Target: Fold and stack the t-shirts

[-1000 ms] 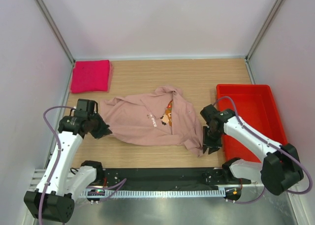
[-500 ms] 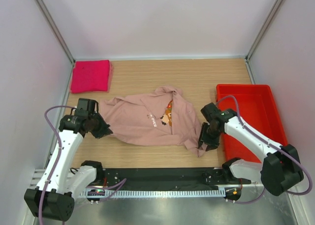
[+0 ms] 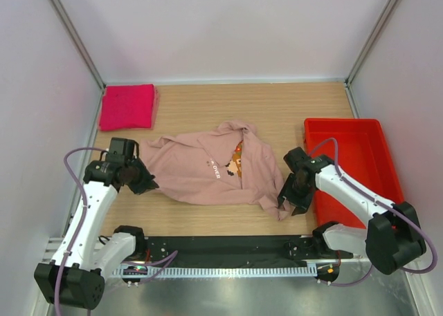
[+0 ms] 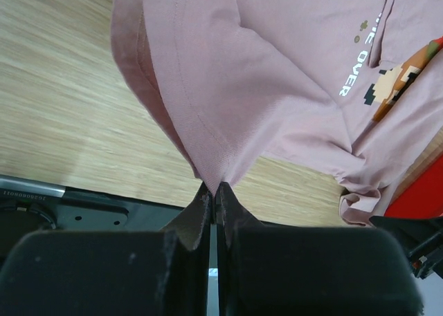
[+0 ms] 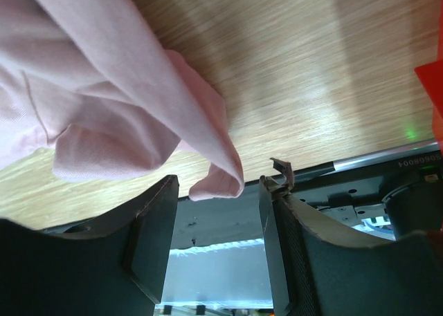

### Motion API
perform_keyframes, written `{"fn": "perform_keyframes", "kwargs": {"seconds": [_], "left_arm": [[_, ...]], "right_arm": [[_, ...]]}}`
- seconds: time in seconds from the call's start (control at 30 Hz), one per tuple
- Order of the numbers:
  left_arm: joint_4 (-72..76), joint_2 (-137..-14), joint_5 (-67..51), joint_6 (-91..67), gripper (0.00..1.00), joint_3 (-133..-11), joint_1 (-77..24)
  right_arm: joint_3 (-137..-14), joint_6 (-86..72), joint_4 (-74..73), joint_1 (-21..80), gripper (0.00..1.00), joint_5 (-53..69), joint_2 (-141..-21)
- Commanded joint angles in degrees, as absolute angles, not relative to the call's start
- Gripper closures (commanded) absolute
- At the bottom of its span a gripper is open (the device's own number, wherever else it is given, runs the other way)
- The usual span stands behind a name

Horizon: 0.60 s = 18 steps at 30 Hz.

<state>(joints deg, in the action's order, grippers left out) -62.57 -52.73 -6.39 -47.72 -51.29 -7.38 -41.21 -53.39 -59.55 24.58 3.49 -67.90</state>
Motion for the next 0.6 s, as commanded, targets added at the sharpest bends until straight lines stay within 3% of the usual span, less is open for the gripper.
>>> {"fn": "perform_keyframes", "kwargs": {"seconds": [0.0,0.37,0.57], "left_arm": [[-61.5,-52.8,-7.6,-46.4,1.0,-51.6,-7.5],[-62.8,-51.2,-6.6,-45.9,1.0,-51.5,-7.4],[-62.8,-50.1,-6.2,-45.9,1.0,-51.2,-7.5]], "right_arm": [[-39.6,-58.8,-57.8,24.4,0.43,2.0,-67.6],[-36.6,-61.8,-58.6,24.4,0.43,2.4,-63.7],[-34.8,-63.8,-60.4,24.4,0.52,2.5,-59.6]]}}
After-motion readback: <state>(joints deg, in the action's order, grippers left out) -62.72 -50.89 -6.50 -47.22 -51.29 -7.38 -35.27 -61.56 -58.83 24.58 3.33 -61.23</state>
